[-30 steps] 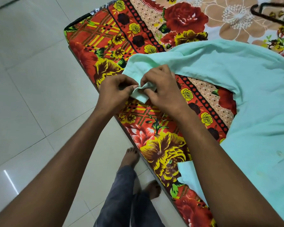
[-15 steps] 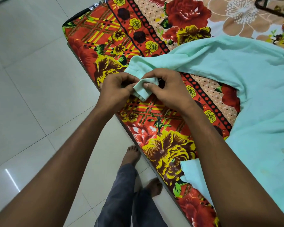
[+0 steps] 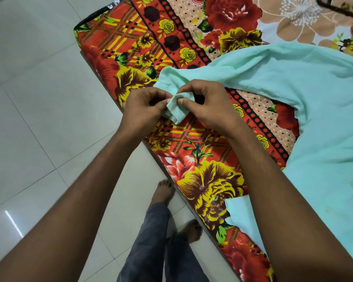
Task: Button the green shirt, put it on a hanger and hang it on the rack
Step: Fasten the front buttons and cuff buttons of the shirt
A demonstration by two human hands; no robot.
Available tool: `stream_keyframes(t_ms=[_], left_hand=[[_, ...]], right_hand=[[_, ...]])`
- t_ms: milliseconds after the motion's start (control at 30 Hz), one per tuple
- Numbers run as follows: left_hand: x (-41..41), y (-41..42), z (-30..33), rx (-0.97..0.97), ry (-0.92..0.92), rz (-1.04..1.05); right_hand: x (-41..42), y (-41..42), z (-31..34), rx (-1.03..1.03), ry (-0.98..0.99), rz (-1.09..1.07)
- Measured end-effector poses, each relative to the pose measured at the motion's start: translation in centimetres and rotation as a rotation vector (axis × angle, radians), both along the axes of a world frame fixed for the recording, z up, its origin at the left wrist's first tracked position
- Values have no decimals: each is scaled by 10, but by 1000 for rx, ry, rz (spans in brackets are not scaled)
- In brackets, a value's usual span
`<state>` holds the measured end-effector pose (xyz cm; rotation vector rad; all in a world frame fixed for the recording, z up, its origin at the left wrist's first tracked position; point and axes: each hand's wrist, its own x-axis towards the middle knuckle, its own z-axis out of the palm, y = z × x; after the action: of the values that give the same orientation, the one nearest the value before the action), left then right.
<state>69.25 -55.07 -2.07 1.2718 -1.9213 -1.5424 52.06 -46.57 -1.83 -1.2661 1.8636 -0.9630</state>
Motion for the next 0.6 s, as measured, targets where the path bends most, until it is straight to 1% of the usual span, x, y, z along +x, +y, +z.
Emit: stream_keyframes(t_ms=[167,233,300,400,500,600], left_hand=[[-2,1,-3,-26,-14,21],[-2,4,-4,-41,-13,31],[-2,6,-5,-52,-7,47],[-3,8,-8,-67,9,71],[-5,13,-11,-88,27,69],[-7,17,-14,-97,32,91]], right_hand=[[3,0,-5,-47,8,-50],[7,1,-8,-61,16,-104],[14,3,-9,-93,45,-217],[27,10,-10,-132,167,-407],[44,18,-9,-141,147,-451],[62,26,-7,-187,143,-607]])
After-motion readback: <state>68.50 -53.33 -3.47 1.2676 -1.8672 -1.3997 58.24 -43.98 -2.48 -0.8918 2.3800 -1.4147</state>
